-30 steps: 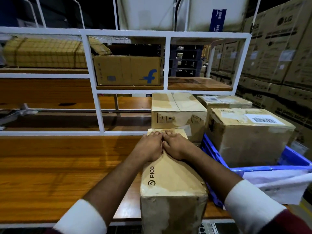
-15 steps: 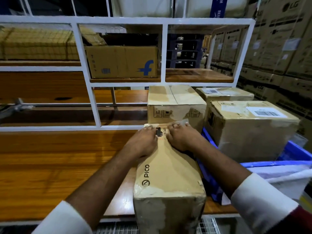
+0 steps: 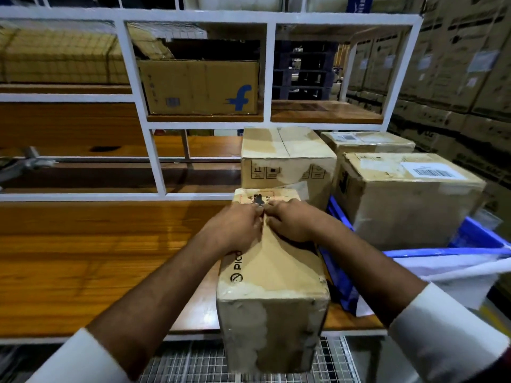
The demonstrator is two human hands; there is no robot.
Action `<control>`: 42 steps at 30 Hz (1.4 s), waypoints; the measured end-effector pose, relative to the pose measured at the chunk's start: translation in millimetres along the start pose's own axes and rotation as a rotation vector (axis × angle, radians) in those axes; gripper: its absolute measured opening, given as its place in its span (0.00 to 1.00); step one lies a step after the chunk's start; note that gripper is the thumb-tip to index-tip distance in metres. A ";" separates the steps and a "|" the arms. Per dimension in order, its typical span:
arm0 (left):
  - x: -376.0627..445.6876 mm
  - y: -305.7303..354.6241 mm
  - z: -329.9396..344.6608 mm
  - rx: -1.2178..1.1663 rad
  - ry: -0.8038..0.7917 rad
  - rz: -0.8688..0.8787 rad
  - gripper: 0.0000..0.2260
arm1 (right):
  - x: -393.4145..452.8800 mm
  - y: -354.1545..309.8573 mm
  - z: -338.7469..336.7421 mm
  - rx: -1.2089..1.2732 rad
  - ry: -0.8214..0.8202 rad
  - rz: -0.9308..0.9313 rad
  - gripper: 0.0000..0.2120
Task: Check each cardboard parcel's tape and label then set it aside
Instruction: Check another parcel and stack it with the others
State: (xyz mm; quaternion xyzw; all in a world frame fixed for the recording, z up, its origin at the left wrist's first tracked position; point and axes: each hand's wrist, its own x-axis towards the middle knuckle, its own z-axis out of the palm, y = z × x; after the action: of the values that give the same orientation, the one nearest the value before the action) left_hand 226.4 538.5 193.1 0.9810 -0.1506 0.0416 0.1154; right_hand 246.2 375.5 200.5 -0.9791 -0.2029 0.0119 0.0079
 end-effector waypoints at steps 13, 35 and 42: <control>-28.8 5.5 1.2 0.115 0.036 -0.059 0.20 | -28.6 -6.6 9.4 0.004 0.018 0.142 0.25; -71.9 24.5 6.3 0.010 -0.010 0.072 0.22 | -77.1 -39.6 20.4 0.075 0.078 0.029 0.24; -102.4 6.0 7.1 -0.095 0.057 0.012 0.19 | -104.6 -17.7 13.9 0.051 0.074 0.123 0.23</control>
State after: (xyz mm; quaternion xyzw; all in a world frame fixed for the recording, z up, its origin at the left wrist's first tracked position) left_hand 127.5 560.5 175.6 0.9719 -0.1549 0.0630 0.1657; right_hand 142.8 350.3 189.0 -0.9889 -0.1418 -0.0188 0.0397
